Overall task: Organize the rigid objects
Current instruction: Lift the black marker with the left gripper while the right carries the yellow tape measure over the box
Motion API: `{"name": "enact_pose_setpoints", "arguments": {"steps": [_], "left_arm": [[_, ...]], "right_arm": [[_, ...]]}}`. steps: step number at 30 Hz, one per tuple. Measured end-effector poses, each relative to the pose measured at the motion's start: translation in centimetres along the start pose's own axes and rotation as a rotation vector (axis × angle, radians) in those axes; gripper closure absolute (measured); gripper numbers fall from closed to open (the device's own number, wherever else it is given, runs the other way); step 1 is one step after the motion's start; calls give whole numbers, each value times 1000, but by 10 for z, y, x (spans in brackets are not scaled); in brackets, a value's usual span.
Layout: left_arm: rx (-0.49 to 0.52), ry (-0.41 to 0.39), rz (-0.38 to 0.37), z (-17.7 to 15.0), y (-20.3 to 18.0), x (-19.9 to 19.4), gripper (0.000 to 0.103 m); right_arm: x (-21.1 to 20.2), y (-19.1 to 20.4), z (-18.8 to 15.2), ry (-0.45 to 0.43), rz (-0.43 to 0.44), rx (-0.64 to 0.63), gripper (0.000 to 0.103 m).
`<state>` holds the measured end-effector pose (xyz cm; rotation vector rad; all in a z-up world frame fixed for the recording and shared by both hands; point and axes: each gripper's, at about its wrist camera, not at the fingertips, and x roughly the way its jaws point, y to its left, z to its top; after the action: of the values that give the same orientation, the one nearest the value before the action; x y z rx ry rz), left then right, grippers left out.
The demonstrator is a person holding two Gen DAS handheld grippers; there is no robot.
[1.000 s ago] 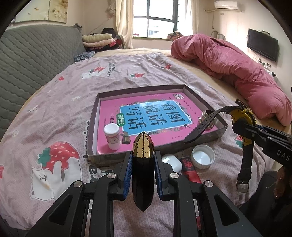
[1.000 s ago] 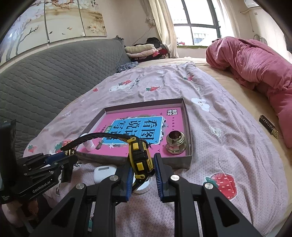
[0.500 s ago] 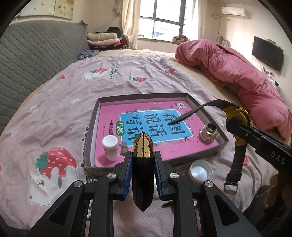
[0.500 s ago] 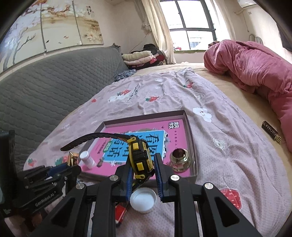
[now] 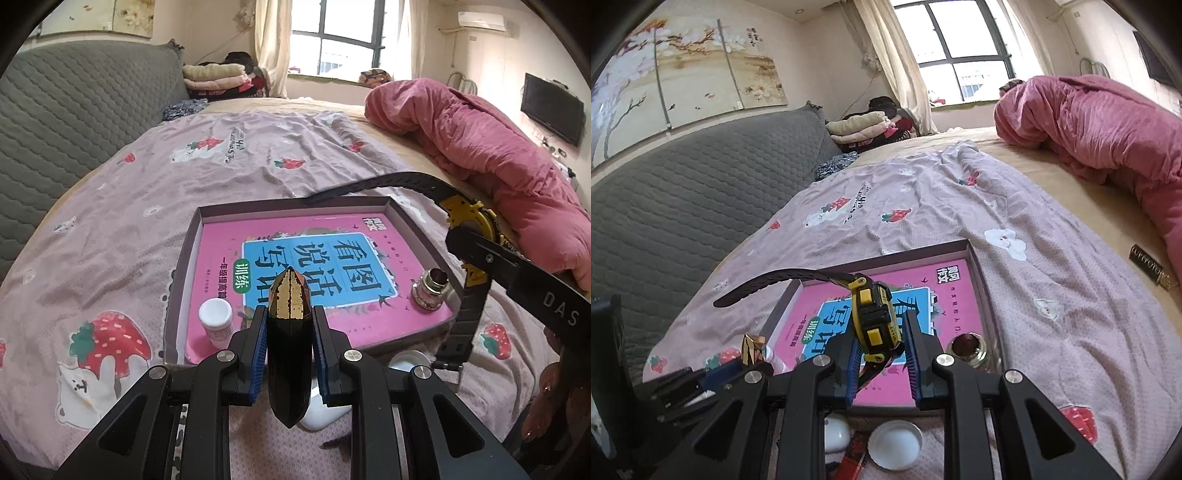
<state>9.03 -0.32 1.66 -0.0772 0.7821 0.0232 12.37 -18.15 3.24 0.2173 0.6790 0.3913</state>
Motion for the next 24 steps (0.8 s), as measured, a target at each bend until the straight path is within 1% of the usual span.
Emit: {"name": "enact_pose_setpoints", "arguments": {"steps": [7, 9, 16, 21, 24], "left_arm": [[1, 10, 14, 9, -4, 12, 80], [3, 13, 15, 12, -6, 15, 80], [-12, 40, 23, 19, -8, 31, 80], [-22, 71, 32, 17, -10, 44, 80], [-21, 79, 35, 16, -12, 48, 80]], "right_arm": [[20, -2, 12, 13, -44, 36, 81], [26, -2, 15, 17, -38, 46, 81], [37, 0, 7, 26, -41, 27, 81], [46, -16, 1, 51, -47, 59, 81], [51, -21, -3, 63, -72, 36, 81]]}}
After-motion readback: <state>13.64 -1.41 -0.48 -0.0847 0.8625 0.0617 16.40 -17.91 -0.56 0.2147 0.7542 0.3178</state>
